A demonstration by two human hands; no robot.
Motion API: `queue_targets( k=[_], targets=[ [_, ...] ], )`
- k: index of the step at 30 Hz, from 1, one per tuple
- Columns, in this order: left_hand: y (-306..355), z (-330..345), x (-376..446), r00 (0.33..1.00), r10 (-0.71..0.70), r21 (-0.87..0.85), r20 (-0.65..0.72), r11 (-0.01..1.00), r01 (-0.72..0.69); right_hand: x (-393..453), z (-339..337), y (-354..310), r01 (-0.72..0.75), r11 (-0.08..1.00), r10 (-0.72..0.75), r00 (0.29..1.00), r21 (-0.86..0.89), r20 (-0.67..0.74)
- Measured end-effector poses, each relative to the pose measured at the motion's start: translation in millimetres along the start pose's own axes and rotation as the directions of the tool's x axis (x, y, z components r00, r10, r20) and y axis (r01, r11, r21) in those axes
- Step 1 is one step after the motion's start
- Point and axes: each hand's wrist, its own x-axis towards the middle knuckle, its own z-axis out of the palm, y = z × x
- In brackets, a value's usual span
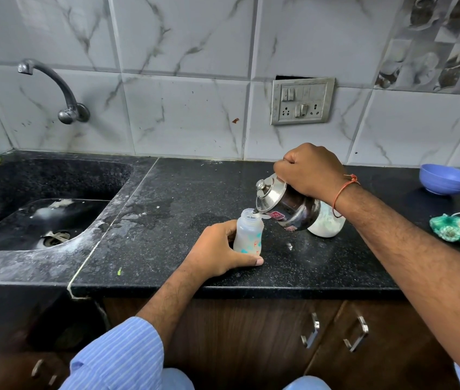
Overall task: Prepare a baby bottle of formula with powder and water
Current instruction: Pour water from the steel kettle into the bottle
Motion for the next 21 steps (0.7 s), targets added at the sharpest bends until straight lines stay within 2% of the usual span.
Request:
queue_targets(
  k=[21],
  targets=[
    [1.3, -0.5, -0.5, 1.000, 0.000, 0.013, -0.003, 1.000, 0.000, 1.0, -1.6, -1.7, 0.009, 1.000, -0.009, 1.000, -0.014, 0.008]
  ],
)
